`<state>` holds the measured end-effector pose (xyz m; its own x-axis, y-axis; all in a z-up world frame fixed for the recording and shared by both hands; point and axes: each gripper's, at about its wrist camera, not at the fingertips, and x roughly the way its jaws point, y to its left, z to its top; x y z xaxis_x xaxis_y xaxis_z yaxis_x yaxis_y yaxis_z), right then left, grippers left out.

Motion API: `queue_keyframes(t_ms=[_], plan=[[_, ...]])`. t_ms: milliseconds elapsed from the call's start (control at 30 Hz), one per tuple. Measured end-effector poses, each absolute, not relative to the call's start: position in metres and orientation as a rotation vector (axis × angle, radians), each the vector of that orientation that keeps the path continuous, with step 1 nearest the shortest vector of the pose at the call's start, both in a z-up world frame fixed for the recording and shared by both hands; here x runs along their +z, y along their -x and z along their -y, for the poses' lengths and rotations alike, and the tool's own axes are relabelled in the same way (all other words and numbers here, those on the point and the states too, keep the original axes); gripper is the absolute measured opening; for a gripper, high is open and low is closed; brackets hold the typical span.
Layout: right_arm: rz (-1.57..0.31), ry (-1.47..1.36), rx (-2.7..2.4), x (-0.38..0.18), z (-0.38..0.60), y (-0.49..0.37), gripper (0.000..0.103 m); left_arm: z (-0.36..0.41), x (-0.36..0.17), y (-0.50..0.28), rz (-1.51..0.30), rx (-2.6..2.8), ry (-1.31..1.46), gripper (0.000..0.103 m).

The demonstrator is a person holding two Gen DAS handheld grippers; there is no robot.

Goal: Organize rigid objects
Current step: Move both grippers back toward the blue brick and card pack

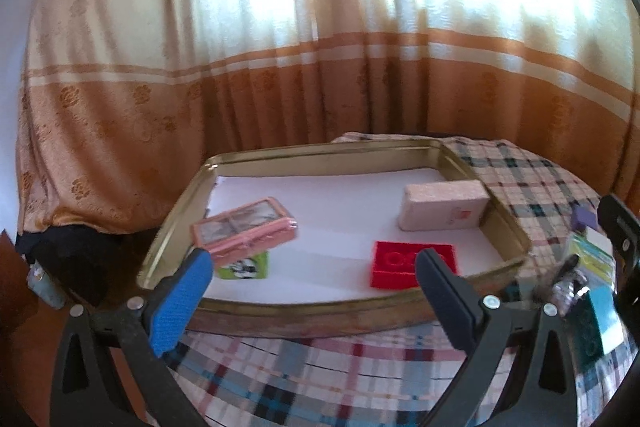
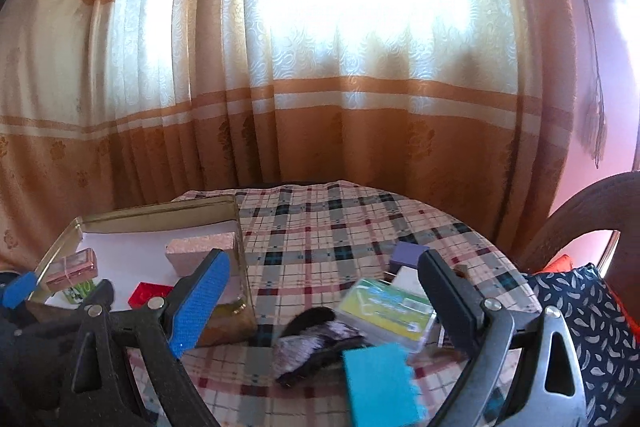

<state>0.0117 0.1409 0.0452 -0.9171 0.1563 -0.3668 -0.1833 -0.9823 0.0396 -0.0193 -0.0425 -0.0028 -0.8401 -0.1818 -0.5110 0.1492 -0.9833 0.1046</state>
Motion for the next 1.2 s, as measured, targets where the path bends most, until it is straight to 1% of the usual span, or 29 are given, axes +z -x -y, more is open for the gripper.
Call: queue_keyframes(t_ms=[100, 200, 267, 300, 367, 467, 533, 633, 733, 900, 1133, 1200], plan=[[-0.079, 0.521, 2.861, 0.045, -0.157, -0.021, 0.097, 0.025, -0.005, 0.017, 0.139, -2.925, -0.849, 0.103], [-0.094, 0.53, 2.803, 0.044, -0.181, -0.026, 0.097, 0.01, -0.004, 0.011, 0.206, -2.97, -0.834, 0.103], [-0.174, 0.537, 2.761, 0.045, -0.202, -0.029, 0.097, 0.001, -0.003, 0.008, 0.269, -2.983, -0.818, 0.103], [-0.185, 0.531, 2.743, 0.045, -0.206, -0.031, 0.096, -0.003, -0.004, 0.007, 0.294, -2.986, -0.818, 0.103], [-0.188, 0.535, 2.7, 0.044, -0.219, -0.03, 0.096, -0.007, -0.004, 0.008, 0.317, -3.0, -0.835, 0.103], [-0.273, 0.553, 2.694, 0.043, -0.232, -0.033, 0.096, -0.012, -0.005, 0.011, 0.331, -3.033, -0.889, 0.103], [-0.3, 0.566, 2.696, 0.041, -0.236, -0.033, 0.096, -0.016, -0.007, 0.013, 0.306, -3.066, -0.963, 0.103], [-0.3, 0.582, 2.72, 0.042, -0.235, -0.032, 0.096, -0.021, -0.008, 0.011, 0.183, -3.143, -1.065, 0.103], [-0.312, 0.564, 2.716, 0.042, -0.237, -0.034, 0.096, -0.033, -0.009, 0.007, 0.124, -3.197, -1.124, 0.102], [-0.378, 0.561, 2.674, 0.041, -0.25, -0.039, 0.096, -0.069, -0.009, -0.003, 0.177, -3.276, -1.174, 0.102], [-0.346, 0.552, 2.622, 0.04, -0.27, -0.05, 0.097, -0.106, -0.012, 0.001, 0.158, -3.319, -1.295, 0.097], [-0.367, 0.566, 2.607, 0.038, -0.279, -0.052, 0.097, -0.114, -0.016, 0.005, 0.139, -3.31, -1.356, 0.096]])
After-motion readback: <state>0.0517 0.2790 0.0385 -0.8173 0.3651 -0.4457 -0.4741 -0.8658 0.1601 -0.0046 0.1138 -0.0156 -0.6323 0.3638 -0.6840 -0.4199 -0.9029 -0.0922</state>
